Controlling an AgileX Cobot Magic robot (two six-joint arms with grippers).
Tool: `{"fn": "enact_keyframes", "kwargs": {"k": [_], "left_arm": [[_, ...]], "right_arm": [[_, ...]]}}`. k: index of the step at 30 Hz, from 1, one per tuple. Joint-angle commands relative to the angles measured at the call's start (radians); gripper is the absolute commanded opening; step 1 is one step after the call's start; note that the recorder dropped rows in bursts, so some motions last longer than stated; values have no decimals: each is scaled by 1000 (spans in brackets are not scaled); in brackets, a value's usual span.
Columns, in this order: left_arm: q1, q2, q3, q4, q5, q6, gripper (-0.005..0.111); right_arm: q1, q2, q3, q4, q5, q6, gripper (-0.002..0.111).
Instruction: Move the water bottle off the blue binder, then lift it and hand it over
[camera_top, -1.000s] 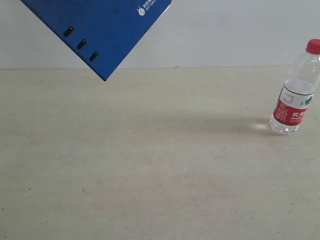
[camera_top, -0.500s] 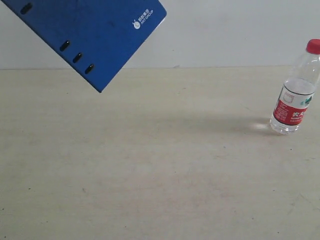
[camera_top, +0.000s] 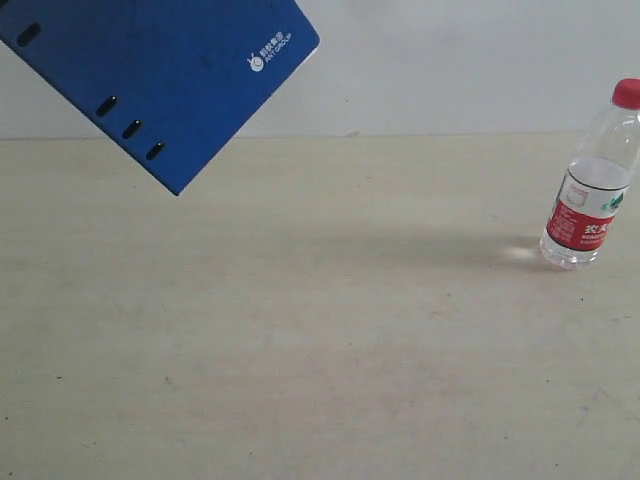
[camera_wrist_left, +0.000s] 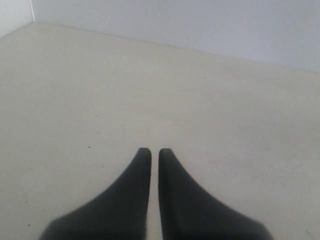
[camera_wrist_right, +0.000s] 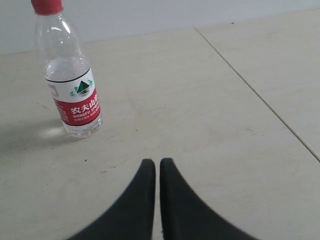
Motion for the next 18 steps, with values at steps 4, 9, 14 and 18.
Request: {"fn": "enact_keyframes", "kwargs": {"k": [4, 9, 14, 18], "left_arm": [[3, -4, 4, -17, -14, 22, 5], [3, -4, 4, -17, -16, 28, 5], [3, -4, 4, -17, -22, 36, 5], [3, -4, 4, -11, -23, 36, 5]], "right_arm": [[0, -9, 1, -11, -3, -7, 1], [0, -9, 1, -9, -5, -7, 1], [0, -9, 1, -9, -3, -7, 1], [0, -9, 1, -9, -3, -7, 1]]}}
